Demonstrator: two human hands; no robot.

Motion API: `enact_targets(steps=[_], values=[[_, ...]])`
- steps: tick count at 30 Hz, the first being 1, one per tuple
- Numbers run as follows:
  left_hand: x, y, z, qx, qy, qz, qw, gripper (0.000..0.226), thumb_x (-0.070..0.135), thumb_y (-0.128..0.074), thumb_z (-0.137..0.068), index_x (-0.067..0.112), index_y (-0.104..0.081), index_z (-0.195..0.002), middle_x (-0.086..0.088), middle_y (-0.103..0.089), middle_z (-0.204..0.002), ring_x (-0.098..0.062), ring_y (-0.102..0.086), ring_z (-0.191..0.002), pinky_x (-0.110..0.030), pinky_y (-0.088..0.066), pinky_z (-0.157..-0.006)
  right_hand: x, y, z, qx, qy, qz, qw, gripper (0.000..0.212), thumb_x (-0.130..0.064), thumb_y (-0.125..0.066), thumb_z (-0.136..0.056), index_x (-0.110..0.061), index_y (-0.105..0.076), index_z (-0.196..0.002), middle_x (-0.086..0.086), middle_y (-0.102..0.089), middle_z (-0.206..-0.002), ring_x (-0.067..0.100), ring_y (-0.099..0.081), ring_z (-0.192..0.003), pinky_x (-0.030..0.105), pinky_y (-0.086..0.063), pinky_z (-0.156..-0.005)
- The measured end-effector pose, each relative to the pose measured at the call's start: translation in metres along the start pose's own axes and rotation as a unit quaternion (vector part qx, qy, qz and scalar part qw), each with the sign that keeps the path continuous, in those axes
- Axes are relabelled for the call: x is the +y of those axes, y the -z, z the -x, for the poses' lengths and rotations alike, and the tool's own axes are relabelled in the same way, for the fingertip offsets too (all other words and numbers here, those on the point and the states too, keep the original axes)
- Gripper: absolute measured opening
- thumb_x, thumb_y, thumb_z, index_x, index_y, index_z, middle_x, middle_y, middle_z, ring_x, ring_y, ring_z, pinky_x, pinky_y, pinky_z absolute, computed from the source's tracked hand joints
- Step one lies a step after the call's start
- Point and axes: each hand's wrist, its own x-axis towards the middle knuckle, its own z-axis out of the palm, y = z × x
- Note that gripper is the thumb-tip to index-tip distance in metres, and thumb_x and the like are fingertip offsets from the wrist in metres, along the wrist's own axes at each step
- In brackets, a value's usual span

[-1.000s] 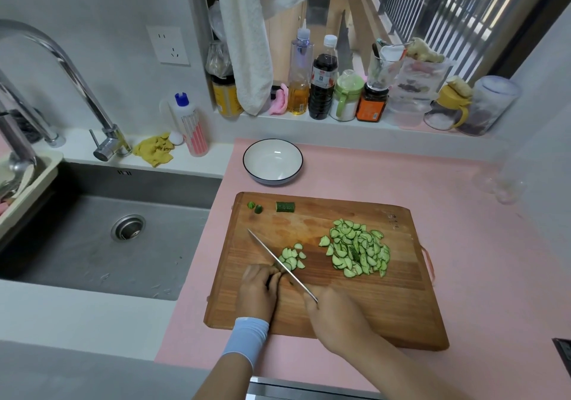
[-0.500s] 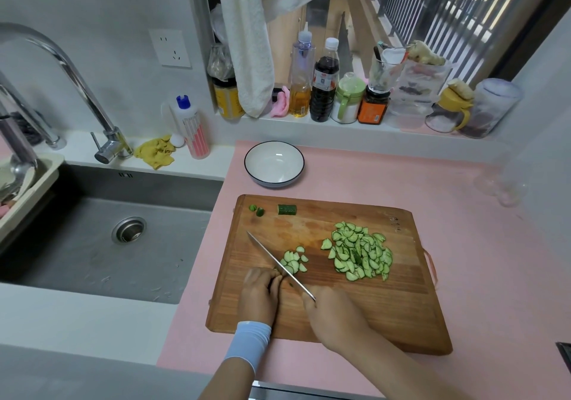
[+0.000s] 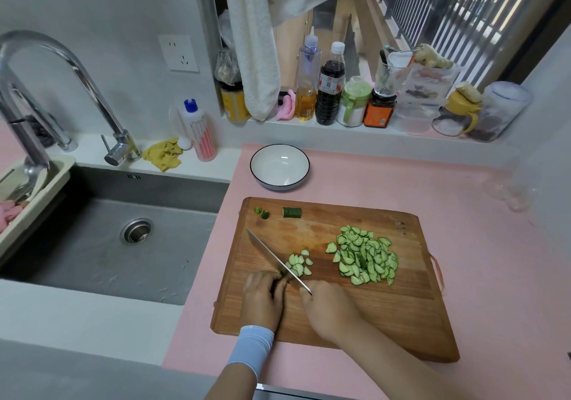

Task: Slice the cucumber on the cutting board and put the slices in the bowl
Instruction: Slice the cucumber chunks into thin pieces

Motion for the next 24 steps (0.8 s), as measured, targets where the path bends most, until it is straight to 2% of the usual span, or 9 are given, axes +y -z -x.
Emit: enact_targets(steps=[3,6,10,15,17,19,21,23,24], values=[[0.001,-0.001,-0.004,0.001,0.013,-0.006,1.000,0.014,0.012,-0.081,-0.077,0.016,-0.068,-0.081,0.007,-0.065,-0.082,-0.015,-0.054,-0.083,-0.024,-0.040,-0.081,0.006,0.004,-0.002,-0.019,-0.011,-0.038,0.999,0.035,-0.040,-0.045,-0.101,-0.026,-0.051,-0.069,-0.003,-0.064,-0.076,0.027,-0.065,-0.085,0.030,-0.041,-0.066],[0.002,-0.003,-0.012,-0.009,0.025,-0.027,0.999,0.016,0.010,-0.081,-0.075,0.019,-0.068,-0.079,0.007,-0.066,-0.079,-0.021,-0.057,-0.079,-0.026,-0.038,-0.078,0.013,0.012,-0.002,-0.033,-0.013,-0.052,0.998,0.037,-0.038,-0.047,-0.100,-0.021,-0.053,-0.068,-0.004,-0.059,-0.069,0.024,-0.059,-0.075,0.032,-0.040,-0.066],[0.011,-0.006,-0.024,-0.027,0.048,-0.032,0.998,0.011,0.014,-0.078,-0.079,0.022,-0.072,-0.084,0.007,-0.070,-0.084,-0.021,-0.057,-0.084,-0.032,-0.046,-0.081,0.027,0.034,0.002,-0.035,-0.006,-0.085,0.996,0.036,-0.033,-0.048,-0.102,-0.019,-0.053,-0.069,-0.005,-0.053,-0.061,0.015,-0.049,-0.059,0.032,-0.033,-0.056],[0.036,-0.018,-0.041,-0.112,0.023,0.015,0.993,0.017,0.010,-0.072,-0.083,0.020,-0.076,-0.096,0.006,-0.072,-0.097,-0.017,-0.061,-0.095,-0.016,-0.039,-0.086,0.042,0.069,-0.002,0.006,0.001,-0.121,0.993,0.041,-0.033,-0.048,-0.103,-0.022,-0.047,-0.064,-0.007,-0.047,-0.054,0.014,-0.044,-0.051,0.031,-0.029,-0.054],[0.045,-0.014,-0.047,-0.135,0.076,0.033,0.987,0.026,0.006,-0.063,-0.088,0.019,-0.074,-0.108,0.006,-0.070,-0.106,-0.015,-0.062,-0.101,-0.016,-0.040,-0.090,0.048,0.081,-0.004,0.018,0.015,-0.103,0.994,0.043,-0.034,-0.047,-0.104,-0.028,-0.046,-0.062,-0.008,-0.045,-0.051,0.016,-0.045,-0.050,0.031,-0.029,-0.052],[0.052,-0.002,-0.056,-0.085,0.148,0.061,0.983,0.031,0.000,-0.054,-0.091,0.019,-0.072,-0.109,0.002,-0.071,-0.106,-0.019,-0.063,-0.099,-0.018,-0.040,-0.087,0.054,0.089,-0.004,0.032,0.038,-0.058,0.997,0.039,-0.035,-0.045,-0.104,-0.042,-0.048,-0.066,-0.008,-0.047,-0.051,0.020,-0.049,-0.050,0.030,-0.029,-0.048],[0.060,0.018,-0.068,0.028,0.203,0.078,0.976,0.033,-0.005,-0.048,-0.089,0.017,-0.070,-0.101,-0.001,-0.069,-0.100,-0.022,-0.062,-0.093,-0.022,-0.040,-0.084,0.062,0.093,-0.003,0.051,0.058,0.025,0.997,0.027,-0.035,-0.044,-0.104,-0.056,-0.061,-0.103,-0.009,-0.053,-0.058,0.015,-0.052,-0.051,0.027,-0.033,-0.045],[0.062,0.039,-0.082,0.138,0.227,0.096,0.959,0.033,-0.009,-0.043,-0.085,0.014,-0.066,-0.091,-0.003,-0.066,-0.098,-0.024,-0.059,-0.093,-0.026,-0.042,-0.085,0.071,0.096,-0.002,0.081,0.085,0.145,0.982,0.038,-0.034,-0.045,-0.102,-0.049,-0.052,-0.136,-0.009,-0.063,-0.074,0.012,-0.058,-0.062,0.028,-0.046,-0.051],[0.062,0.047,-0.087,0.176,0.223,0.104,0.953,0.033,-0.009,-0.043,-0.083,0.015,-0.064,-0.087,-0.002,-0.064,-0.097,-0.024,-0.057,-0.093,-0.029,-0.043,-0.086,0.075,0.096,-0.002,0.084,0.104,0.190,0.973,0.041,-0.031,-0.046,-0.102,-0.045,-0.048,-0.141,-0.007,-0.067,-0.084,0.016,-0.063,-0.071,0.030,-0.051,-0.058]])
